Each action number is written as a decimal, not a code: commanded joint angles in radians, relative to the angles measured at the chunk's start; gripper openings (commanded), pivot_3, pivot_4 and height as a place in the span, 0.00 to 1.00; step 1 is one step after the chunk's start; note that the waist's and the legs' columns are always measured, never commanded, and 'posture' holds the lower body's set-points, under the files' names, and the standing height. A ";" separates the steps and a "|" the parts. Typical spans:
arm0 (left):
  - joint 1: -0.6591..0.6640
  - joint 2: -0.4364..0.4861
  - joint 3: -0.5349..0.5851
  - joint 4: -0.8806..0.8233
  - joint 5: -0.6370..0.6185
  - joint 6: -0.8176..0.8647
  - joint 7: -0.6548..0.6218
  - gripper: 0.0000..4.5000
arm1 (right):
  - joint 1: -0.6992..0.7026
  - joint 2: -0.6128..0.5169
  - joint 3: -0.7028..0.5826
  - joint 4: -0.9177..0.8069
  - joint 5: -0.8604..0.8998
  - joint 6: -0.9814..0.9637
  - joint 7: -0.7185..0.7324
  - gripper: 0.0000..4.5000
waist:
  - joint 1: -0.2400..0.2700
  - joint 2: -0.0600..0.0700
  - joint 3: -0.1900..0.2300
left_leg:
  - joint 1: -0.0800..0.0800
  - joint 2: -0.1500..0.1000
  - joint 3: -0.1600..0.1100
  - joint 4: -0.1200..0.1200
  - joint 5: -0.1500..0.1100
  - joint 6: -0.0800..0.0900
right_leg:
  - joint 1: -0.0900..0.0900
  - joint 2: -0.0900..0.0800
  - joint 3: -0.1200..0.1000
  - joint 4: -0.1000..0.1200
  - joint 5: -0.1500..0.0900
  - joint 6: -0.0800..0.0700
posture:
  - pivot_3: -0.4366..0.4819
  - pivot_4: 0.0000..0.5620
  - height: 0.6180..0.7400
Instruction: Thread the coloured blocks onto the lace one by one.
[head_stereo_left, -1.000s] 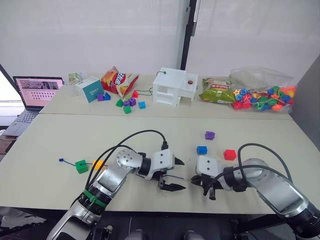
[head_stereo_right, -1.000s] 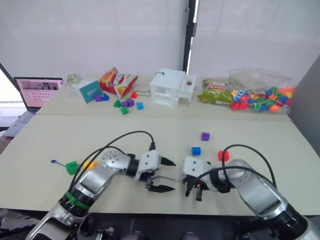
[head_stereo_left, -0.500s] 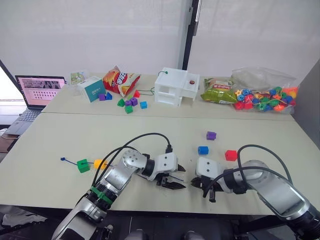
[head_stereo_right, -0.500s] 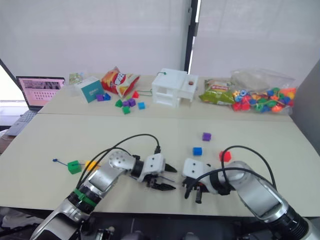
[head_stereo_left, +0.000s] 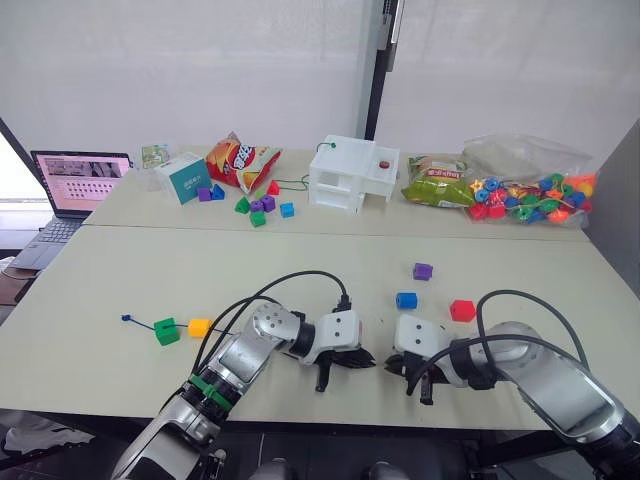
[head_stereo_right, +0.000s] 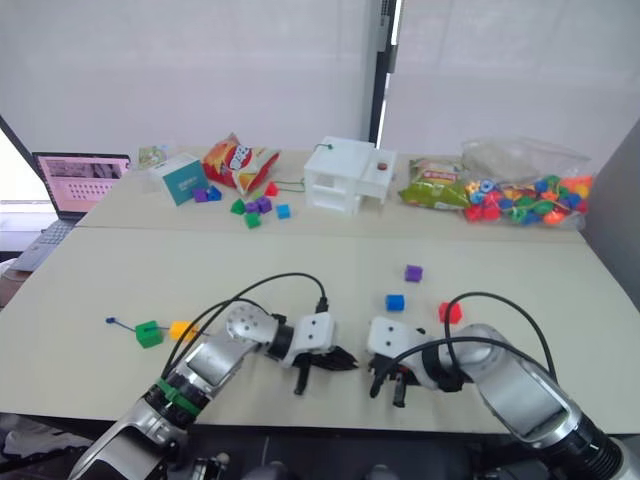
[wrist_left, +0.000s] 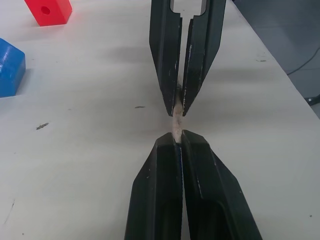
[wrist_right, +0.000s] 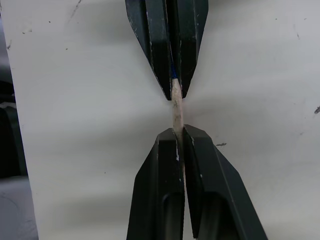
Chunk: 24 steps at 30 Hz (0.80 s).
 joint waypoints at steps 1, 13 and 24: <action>-0.012 -0.013 0.017 -0.021 -0.007 -0.004 0.017 0.01 | 0.008 -0.014 -0.019 -0.044 0.024 -0.012 0.025 0.00 | 0.000 0.000 0.000 | 0.000 0.000 0.000 0.000 0.000 0.000 | 0.000 0.000 0.000 0.000 0.000 0.000 | 0.48 0.27 1.00; -0.005 0.070 0.045 -0.064 -0.020 0.020 -0.038 0.00 | 0.200 0.100 -0.304 -0.163 0.117 0.115 -0.155 0.69 | 0.001 0.000 0.000 | 0.000 0.000 -0.001 0.000 0.000 0.000 | 0.000 0.000 0.000 0.000 0.000 0.000 | 0.48 0.27 1.00; 0.083 0.247 0.136 -0.217 -0.087 0.115 -0.072 0.00 | 0.386 0.535 -0.638 -0.273 0.046 0.200 -0.656 0.76 | -0.003 0.001 -0.001 | 0.003 0.000 -0.001 -0.002 0.000 -0.001 | 0.000 0.000 0.001 0.002 0.000 0.000 | 0.48 0.27 1.00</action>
